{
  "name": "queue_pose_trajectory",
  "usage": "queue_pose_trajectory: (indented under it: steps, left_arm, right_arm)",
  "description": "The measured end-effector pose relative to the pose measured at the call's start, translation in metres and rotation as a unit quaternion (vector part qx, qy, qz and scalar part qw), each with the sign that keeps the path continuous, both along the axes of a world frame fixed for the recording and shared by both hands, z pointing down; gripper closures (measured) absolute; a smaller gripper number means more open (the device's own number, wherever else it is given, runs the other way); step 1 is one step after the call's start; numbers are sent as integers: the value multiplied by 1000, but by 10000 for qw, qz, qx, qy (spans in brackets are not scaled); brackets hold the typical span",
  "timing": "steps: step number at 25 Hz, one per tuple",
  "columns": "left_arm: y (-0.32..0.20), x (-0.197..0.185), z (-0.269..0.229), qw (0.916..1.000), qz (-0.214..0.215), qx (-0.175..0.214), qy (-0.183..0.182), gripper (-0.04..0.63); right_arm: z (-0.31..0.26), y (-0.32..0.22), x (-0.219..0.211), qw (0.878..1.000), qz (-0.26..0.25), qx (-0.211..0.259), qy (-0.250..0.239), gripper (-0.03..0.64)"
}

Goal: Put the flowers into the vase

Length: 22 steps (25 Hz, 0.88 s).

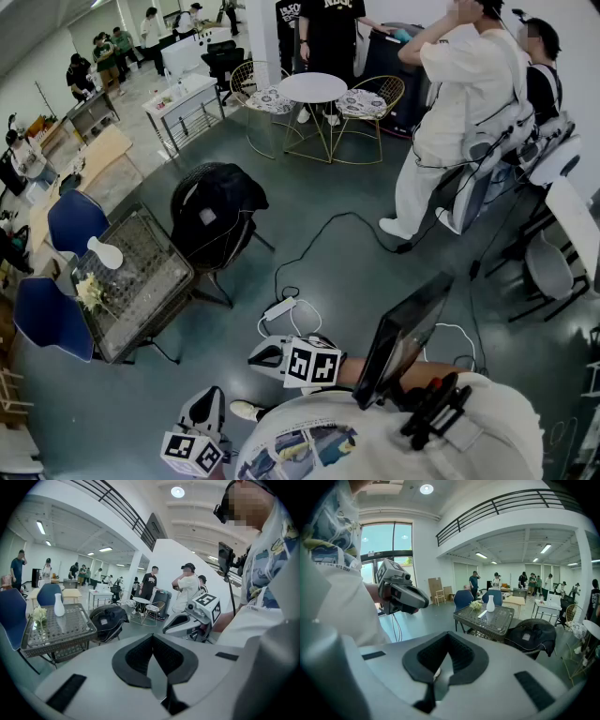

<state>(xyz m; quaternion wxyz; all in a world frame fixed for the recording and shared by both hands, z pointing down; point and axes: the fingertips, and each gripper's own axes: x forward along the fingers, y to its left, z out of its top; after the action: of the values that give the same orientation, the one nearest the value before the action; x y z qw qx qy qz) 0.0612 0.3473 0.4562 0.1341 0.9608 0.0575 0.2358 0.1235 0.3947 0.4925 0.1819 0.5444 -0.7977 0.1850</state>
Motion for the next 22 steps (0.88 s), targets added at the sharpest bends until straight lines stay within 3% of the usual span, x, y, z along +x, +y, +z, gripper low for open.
queue_pose_trajectory:
  steps: [9,16,22]
  left_arm:
    - [6,-11,-2,9998,-188,-26,-26,586]
    - [-21,-36,-1,9993,-353,-136,23,586]
    - [-75,-64,-5,9986,-472,-157,181,586]
  right_arm:
    - [1,4,-3,10000,-99,-15,7,606]
    - [2,-29,-20,9997,-189,-126,81,604]
    - [-5,-84,-49,9994,-270,-120,195,603]
